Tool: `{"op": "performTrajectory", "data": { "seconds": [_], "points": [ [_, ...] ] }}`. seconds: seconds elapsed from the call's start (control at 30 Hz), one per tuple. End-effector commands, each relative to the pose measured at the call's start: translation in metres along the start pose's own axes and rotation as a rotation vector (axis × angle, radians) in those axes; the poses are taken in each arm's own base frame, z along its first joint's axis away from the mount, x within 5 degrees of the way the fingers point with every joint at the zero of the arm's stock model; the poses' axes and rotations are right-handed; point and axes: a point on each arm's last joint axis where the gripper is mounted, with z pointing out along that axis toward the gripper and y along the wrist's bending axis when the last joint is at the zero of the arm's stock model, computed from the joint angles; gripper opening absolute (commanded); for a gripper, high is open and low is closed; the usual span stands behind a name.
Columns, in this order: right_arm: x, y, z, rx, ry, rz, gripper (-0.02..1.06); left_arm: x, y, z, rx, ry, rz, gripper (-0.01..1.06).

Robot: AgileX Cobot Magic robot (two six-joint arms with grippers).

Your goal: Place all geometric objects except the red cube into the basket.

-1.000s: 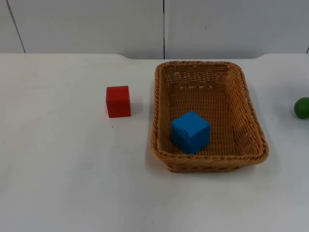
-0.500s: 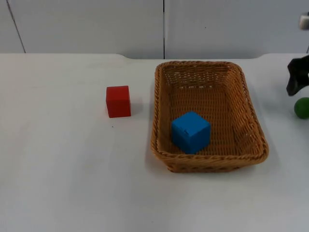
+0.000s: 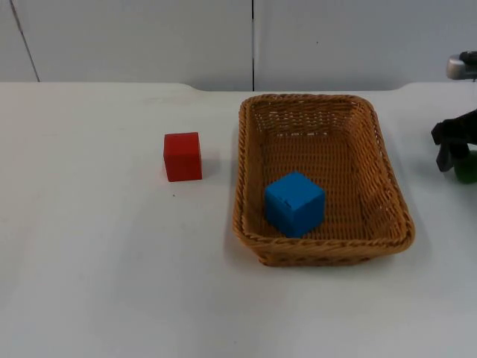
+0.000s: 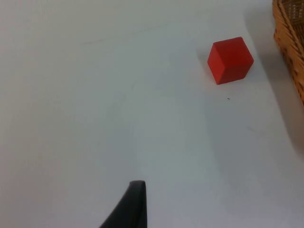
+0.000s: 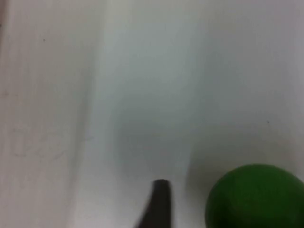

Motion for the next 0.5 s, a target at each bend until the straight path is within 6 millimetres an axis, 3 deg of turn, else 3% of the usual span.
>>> {"op": "performTrajectory", "data": {
  "seconds": [0.0, 0.07, 0.1, 0.13, 0.23, 0.33, 0.47],
  "points": [
    [-0.003, 0.001, -0.002, 0.001, -0.018, -0.014, 0.61, -0.001, 0.001, -0.001, -0.009, -0.022, 0.002, 1.05],
    [-0.002, 0.001, -0.002, 0.001, -0.011, -0.014, 0.41, -0.001, 0.001, -0.001, -0.009, -0.022, 0.002, 1.05],
    [-0.003, 0.001, -0.004, 0.001, -0.014, -0.014, 0.25, -0.001, 0.001, -0.001, -0.009, -0.024, 0.002, 1.05],
    [-0.003, 0.001, -0.004, 0.001, -0.014, -0.014, 0.25, -0.001, 0.001, -0.001, -0.009, -0.024, 0.002, 1.05],
    [-0.008, 0.000, -0.014, 0.002, -0.038, -0.014, 0.00, -0.001, 0.001, -0.001, -0.010, -0.026, 0.002, 1.05],
    [-0.015, 0.000, -0.032, 0.004, -0.078, -0.013, 0.00, -0.001, 0.001, -0.001, -0.010, -0.026, 0.002, 1.05],
    [-0.032, -0.001, -0.097, 0.010, -0.193, -0.012, 0.00, -0.001, 0.001, -0.001, -0.010, -0.026, 0.002, 1.05]
  ]
}}
